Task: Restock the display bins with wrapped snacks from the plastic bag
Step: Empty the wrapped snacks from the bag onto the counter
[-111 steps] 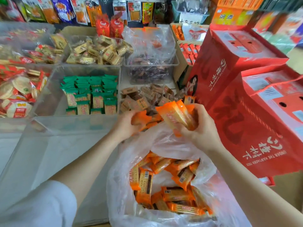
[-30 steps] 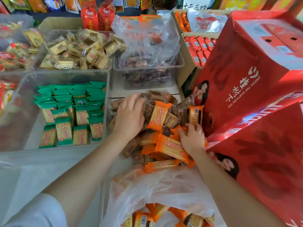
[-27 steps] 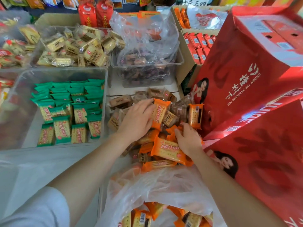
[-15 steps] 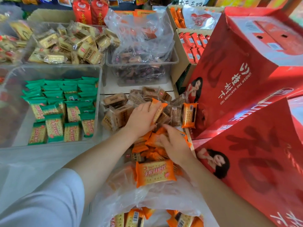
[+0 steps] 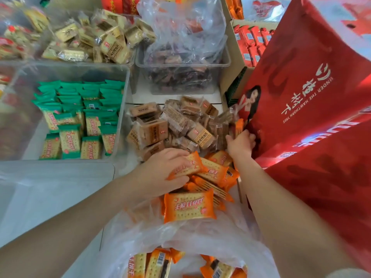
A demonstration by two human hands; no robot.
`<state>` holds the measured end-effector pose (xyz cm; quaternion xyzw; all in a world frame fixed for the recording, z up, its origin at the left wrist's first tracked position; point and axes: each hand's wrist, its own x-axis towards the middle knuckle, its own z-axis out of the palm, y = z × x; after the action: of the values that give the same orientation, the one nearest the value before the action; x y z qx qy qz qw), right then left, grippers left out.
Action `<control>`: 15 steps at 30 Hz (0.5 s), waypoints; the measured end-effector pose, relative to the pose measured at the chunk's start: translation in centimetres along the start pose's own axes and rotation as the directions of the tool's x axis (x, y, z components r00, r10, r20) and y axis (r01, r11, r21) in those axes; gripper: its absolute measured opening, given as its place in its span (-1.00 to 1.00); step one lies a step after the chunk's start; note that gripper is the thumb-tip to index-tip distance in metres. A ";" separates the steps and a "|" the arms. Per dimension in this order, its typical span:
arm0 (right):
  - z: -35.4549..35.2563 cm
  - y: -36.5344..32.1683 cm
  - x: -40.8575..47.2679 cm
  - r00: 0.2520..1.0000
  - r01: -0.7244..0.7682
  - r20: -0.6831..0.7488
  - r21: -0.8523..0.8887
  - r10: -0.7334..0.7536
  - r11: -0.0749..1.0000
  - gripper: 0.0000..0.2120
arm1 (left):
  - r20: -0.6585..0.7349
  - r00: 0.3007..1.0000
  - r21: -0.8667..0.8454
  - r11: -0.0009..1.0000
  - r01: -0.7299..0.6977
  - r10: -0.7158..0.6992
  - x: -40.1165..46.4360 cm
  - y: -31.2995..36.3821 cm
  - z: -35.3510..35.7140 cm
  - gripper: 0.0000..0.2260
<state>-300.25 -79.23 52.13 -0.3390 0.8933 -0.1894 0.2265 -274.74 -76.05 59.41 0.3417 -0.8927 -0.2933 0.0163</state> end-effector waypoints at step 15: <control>0.3 0.7 -12.0 0.885 0.398 0.258 0.010 -0.387 0.917 -0.27 | 0.147 0.986 0.209 0.977 0.045 -0.077 -3.3 0.2 2.3 -0.21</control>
<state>-292.37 -70.51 54.85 -0.5387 0.7736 -0.1667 0.2889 -272.86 -72.68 58.16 0.3452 -0.9057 -0.2259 -0.0972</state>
